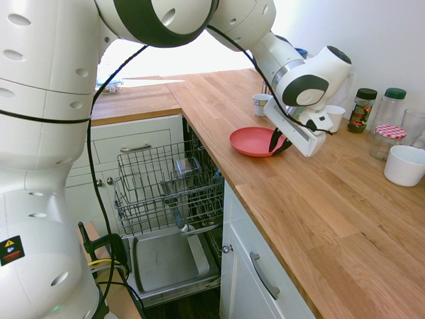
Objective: Put the plate in the dishwasher
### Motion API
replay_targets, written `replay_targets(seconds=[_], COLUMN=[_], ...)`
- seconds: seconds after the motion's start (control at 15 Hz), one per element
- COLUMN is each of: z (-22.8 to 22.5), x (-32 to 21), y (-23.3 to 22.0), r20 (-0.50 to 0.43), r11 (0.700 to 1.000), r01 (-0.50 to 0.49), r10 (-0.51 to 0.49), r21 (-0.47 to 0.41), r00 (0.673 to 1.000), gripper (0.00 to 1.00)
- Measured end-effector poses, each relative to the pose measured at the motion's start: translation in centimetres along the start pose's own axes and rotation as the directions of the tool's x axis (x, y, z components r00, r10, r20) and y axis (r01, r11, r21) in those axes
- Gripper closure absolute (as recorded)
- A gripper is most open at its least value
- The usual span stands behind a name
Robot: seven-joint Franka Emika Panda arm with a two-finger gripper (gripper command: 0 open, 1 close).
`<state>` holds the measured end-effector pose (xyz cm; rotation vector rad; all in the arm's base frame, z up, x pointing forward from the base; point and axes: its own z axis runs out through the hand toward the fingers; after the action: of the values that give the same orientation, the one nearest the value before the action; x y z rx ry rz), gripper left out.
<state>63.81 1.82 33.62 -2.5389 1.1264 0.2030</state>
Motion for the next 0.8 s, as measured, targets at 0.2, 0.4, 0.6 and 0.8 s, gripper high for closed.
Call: replay_targets(seconds=[0.2,0.4,0.6,0.8], z=[-0.1,-1.7,-5.1,-7.5], x=[0.0,-0.7,-4.5,-13.4], y=[0.0,-0.4,-1.3,-3.2], r20=[0.003,-0.015,-0.093,-0.243], r11=[1.000,0.999,0.992,0.971], r01=[0.008,0.041,0.116,0.238], r10=[-0.008,-0.041,-0.112,-0.233], r21=[0.008,0.029,0.046,-0.009], r00=[1.000,0.999,0.989,0.942], gripper=[1.00,1.00,1.00,1.00])
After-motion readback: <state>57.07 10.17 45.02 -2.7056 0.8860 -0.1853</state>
